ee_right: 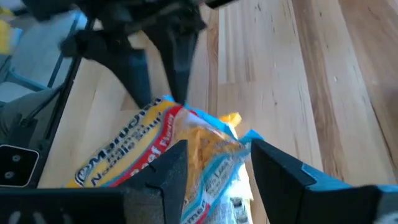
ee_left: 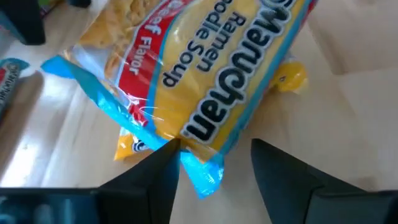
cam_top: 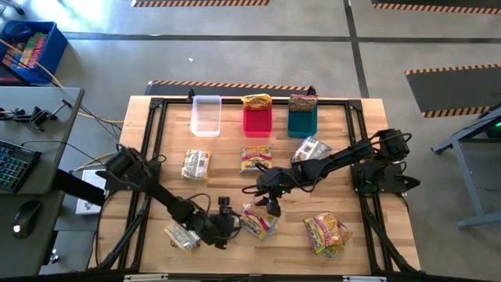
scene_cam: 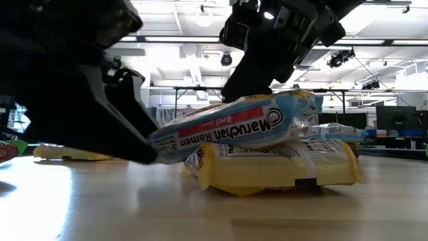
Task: Sort Maruchan noodles
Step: Put the blue noodle pack into the transparent bin
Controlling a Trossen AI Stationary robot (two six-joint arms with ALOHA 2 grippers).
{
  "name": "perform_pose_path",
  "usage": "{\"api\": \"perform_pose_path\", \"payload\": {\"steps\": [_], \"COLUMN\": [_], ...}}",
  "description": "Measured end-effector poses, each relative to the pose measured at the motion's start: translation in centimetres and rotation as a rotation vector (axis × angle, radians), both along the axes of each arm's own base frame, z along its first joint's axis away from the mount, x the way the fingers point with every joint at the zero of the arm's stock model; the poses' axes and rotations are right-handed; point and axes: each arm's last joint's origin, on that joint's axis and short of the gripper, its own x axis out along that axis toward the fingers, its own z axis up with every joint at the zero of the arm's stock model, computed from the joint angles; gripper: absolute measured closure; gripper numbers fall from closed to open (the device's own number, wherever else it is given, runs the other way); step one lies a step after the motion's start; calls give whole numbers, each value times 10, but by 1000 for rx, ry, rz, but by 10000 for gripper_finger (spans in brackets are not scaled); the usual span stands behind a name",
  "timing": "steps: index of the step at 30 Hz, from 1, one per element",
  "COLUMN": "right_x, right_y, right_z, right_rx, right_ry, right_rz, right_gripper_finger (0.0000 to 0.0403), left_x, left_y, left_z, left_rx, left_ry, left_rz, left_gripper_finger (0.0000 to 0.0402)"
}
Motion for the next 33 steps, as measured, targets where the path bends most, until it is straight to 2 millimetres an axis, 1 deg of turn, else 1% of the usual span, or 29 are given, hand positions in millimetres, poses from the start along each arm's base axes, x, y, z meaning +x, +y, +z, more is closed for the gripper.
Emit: {"api": "perform_pose_path", "payload": {"steps": [2, 4, 6, 10, 12, 15, 17, 21, 23, 27, 30, 33], "right_x": [0, 0, 0, -1, -2, -4, -6, -4, 0, 5, 7, 7], "right_y": [0, 0, 0, 2, 4, 4, 4, 2, -1, -14, -26, -37], "right_z": [0, 0, 0, -1, 0, 7, 13, 18, 23, 29, 32, 27], "right_rx": [-1, -2, -2, -20, -39, -69, -86, -106, -96, -75, -11, 70], "right_ry": [-4, -5, 0, 1, -6, -33, -55, -45, -37, 1, 1, 25], "right_rz": [2, 3, 4, 23, 46, 76, 95, 143, 157, 162, 212, 268], "right_gripper_finger": [247, 247, 247, 247, 247, 244, 235, 194, 169, 134, 128, 128], "left_x": [6, 7, 9, 8, 5, 5, 5, 7, 8, 11, 14, 14], "left_y": [-1, 1, -1, 0, 0, 2, 2, 5, 6, 7, 8, 11], "left_z": [-1, 0, 3, 10, 13, 16, 18, 26, 30, 42, 48, 52], "left_rx": [21, 75, 90, 127, 167, 231, 256, 328, 362, 394, 401, 420], "left_ry": [-7, -7, -19, -34, -34, -42, -57, -78, -87, -144, -169, -176], "left_rz": [3, 6, -4, -12, -2, 15, 17, 25, 23, 21, 24, 30], "left_gripper_finger": [235, 261, 295, 376, 394, 391, 397, 400, 401, 401, 401, 401]}}
